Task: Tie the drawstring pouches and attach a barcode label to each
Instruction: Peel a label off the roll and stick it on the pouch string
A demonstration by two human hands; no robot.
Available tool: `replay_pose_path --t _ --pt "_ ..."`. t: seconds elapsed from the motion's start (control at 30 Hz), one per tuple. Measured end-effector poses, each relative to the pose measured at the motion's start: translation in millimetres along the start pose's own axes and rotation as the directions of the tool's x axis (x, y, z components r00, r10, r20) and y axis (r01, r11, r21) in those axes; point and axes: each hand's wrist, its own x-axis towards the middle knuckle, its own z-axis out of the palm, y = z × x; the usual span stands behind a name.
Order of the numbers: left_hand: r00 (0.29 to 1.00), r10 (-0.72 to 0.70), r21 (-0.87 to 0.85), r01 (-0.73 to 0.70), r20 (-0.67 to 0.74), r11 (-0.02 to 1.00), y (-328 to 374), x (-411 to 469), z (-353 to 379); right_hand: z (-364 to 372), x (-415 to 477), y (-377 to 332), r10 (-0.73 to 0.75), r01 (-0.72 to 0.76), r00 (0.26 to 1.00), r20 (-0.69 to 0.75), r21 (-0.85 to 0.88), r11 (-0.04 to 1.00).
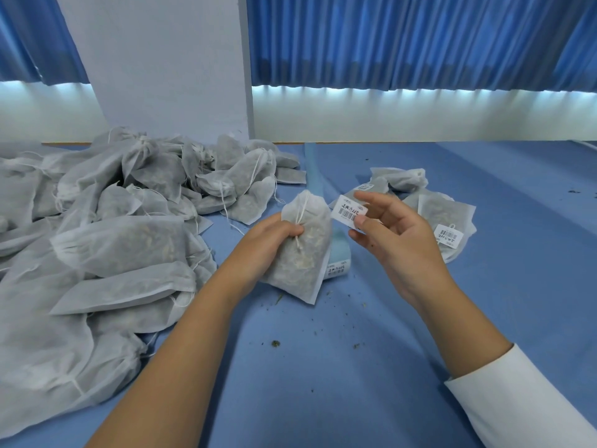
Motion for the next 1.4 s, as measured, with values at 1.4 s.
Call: replay_pose_path --t 1.4 --pt "0.997 0.067 0.164 -0.061 -0.031 0.985 16.1 -20.8 17.9 16.7 -13.3 -10.4 -0.146 0.147 0.989 0.022 -0.050 0.988"
